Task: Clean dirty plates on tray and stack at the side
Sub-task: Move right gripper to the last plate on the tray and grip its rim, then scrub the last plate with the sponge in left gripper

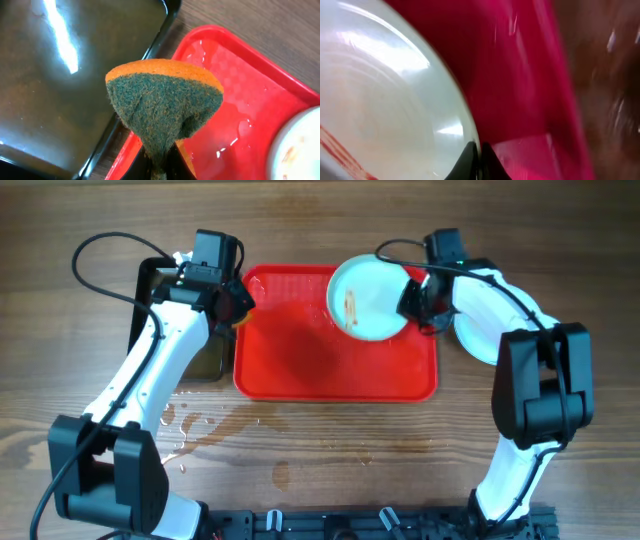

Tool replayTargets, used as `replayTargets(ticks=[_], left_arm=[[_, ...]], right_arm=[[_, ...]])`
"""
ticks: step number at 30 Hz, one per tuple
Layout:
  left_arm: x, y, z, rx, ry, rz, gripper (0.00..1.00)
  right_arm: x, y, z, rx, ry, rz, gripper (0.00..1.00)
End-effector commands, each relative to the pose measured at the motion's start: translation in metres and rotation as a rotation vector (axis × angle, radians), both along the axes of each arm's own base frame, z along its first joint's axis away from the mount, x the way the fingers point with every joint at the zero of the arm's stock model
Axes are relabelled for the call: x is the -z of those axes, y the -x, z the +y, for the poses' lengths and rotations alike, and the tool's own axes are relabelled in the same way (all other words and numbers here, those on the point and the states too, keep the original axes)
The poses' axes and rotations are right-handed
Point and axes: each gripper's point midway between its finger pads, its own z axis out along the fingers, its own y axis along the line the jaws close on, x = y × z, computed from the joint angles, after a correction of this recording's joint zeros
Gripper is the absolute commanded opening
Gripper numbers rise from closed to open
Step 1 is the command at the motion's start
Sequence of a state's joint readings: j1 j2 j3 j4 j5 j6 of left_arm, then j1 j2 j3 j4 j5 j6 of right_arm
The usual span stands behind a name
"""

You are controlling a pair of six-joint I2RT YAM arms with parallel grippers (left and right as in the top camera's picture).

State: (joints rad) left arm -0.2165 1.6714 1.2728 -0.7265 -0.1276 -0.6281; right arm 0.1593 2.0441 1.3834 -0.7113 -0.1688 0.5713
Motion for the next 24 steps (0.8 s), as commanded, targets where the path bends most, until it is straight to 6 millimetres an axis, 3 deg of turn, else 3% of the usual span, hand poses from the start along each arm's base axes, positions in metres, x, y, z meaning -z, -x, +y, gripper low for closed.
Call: replayTargets(ticks=[1,3,5,8,10,13,16,20,24], left_arm=[[-0.004,-0.001,-0.010,0.015,0.017,-0.011,0.04],[-0.004,-0.001,-0.009,0.015,0.017,-0.011,0.04],[-0.004,-0.001,-0.009,0.015,0.017,-0.011,0.04],[-0.004,-0.001,-0.009,0.015,0.017,-0.011,0.04],[-0.004,-0.001,-0.009,0.015,0.017,-0.011,0.04],[-0.003,-0.001,-0.009,0.014,0.017,-0.009,0.04],[-0.003,-0.001,-0.009,0.014,0.017,-0.008,0.04],[-0.001,0.000,-0.009,0.015,0.016,-0.003,0.04],[-0.001,0.001,-0.012,0.021,0.028,0.000,0.04]], right_arm=[[-0.001,0.033,0.031,-0.097,-0.039,0.107,0.04],[-0.006,0.050,0.043,-0.140,-0.035,0.146,0.04],[-0.010,0.054,0.050,-0.178,-0.033,0.143,0.20],[-0.016,0.040,0.054,-0.242,-0.037,0.070,0.49],[-0.021,0.017,0.060,-0.351,-0.032,-0.050,0.57],[-0.026,-0.014,0.053,-0.391,0.058,-0.188,0.57],[-0.021,-0.026,0.049,-0.411,0.102,-0.230,0.49],[-0.002,-0.007,0.061,-0.422,0.016,-0.134,0.36],[0.000,0.014,0.071,-0.383,-0.080,-0.038,0.31]])
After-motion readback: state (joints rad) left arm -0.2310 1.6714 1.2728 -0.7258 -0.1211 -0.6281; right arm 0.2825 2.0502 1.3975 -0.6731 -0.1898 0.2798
